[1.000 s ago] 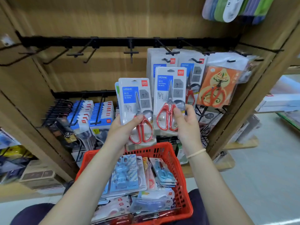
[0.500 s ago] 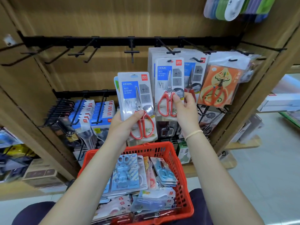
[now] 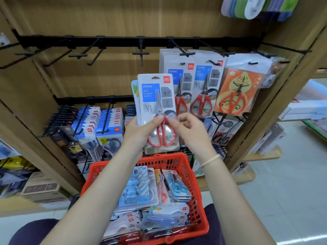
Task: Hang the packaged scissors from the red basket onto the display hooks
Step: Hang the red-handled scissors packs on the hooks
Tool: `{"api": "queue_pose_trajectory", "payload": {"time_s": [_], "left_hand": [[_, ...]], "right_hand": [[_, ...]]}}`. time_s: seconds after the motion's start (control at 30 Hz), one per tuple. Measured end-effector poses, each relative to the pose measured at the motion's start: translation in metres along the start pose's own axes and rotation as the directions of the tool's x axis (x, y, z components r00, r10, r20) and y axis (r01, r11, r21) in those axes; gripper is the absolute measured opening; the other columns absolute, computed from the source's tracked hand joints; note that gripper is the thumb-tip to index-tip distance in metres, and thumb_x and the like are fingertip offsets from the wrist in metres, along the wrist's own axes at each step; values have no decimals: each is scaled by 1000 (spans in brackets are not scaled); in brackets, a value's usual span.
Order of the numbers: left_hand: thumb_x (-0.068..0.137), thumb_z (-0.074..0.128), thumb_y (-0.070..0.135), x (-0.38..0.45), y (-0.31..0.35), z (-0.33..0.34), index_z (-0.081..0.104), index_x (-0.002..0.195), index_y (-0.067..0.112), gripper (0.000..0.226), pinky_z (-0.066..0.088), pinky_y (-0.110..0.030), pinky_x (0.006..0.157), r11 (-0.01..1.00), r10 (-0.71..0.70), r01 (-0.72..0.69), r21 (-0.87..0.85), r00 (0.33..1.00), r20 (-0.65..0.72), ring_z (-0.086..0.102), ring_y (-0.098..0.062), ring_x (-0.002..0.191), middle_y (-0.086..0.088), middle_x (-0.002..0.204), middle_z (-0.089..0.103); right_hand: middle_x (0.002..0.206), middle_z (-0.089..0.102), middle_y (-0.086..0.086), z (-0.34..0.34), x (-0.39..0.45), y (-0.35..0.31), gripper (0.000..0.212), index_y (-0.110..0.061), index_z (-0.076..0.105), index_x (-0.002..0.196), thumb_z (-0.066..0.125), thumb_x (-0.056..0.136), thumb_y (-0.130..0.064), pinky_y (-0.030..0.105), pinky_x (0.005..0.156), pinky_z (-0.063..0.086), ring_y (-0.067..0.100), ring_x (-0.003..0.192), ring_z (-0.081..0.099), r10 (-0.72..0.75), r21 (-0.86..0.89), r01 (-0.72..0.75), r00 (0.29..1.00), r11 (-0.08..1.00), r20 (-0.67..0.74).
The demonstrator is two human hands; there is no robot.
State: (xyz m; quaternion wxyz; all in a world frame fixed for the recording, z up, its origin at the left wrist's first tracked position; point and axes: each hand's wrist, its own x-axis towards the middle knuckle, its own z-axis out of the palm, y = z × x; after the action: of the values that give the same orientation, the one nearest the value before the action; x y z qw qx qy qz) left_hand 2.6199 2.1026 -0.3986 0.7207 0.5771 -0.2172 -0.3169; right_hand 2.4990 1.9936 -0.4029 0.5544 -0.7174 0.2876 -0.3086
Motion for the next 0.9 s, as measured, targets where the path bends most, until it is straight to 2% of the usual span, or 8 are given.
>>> {"api": "queue_pose_trajectory", "payload": {"time_s": [0.1,0.23,0.4,0.5,0.63,0.7,0.8,0.9], "left_hand": [[65,83,40,2,0,6,73,113,20,53,59,-47,94,1000,-5,5,7,1000,-2,76,-25,99,-4,105,79],[83,75,42,5,0,5,72,114,25,36,55,-49,101,999,9,-10,41,1000,6,75,-19,104,2,108,79],[90,74,44,5,-2,-1,71,118,30,31,51,-55,105,999,14,-12,48,1000,-26,71,-23,113,3,116,77],[88,74,47,4,-2,-5,71,113,34,28,53,-52,104,999,17,-15,49,999,-30,72,-21,110,5,115,77],[97,68,36,4,-1,-7,70,111,35,14,55,-51,101,999,5,-3,43,999,-47,74,-20,105,5,111,78],[97,68,36,4,-1,-8,71,110,35,14,54,-52,102,999,12,-9,43,999,-53,73,-21,108,5,112,78],[97,68,37,3,-1,-9,70,112,37,15,53,-51,103,999,13,-10,53,998,-60,72,-20,110,6,114,77],[98,67,36,2,-2,-12,70,111,35,14,56,-49,100,999,2,1,43,998,-66,73,-21,107,5,112,78]], "right_hand": [[79,53,8,1,-3,3,56,0,60,93,75,80,-53,34,70,43,18,73,49,-29,-25,30,998,999,48],[66,45,-9,-6,-2,2,28,-20,49,83,65,97,-38,24,61,35,6,61,42,-24,21,25,999,999,-25],[82,55,15,-9,4,3,20,-28,57,103,61,97,-47,38,71,44,20,74,49,-58,90,77,979,993,-195],[102,62,7,-12,12,0,34,-26,56,118,61,95,-50,45,87,50,17,95,56,-33,127,71,958,989,-285],[106,69,10,-13,21,-2,17,-37,60,103,62,93,-50,61,89,55,27,99,67,-12,99,44,955,994,-295],[101,67,10,-13,24,0,13,-30,61,106,61,98,-41,55,90,54,19,89,62,-12,98,44,954,994,-300],[107,63,4,-12,30,1,28,-19,59,117,59,100,-40,41,87,50,16,96,55,-23,79,49,954,996,-299],[96,61,-1,-11,39,-1,17,-20,60,105,60,100,-36,33,80,45,13,87,55,-8,88,37,951,995,-309]]}}
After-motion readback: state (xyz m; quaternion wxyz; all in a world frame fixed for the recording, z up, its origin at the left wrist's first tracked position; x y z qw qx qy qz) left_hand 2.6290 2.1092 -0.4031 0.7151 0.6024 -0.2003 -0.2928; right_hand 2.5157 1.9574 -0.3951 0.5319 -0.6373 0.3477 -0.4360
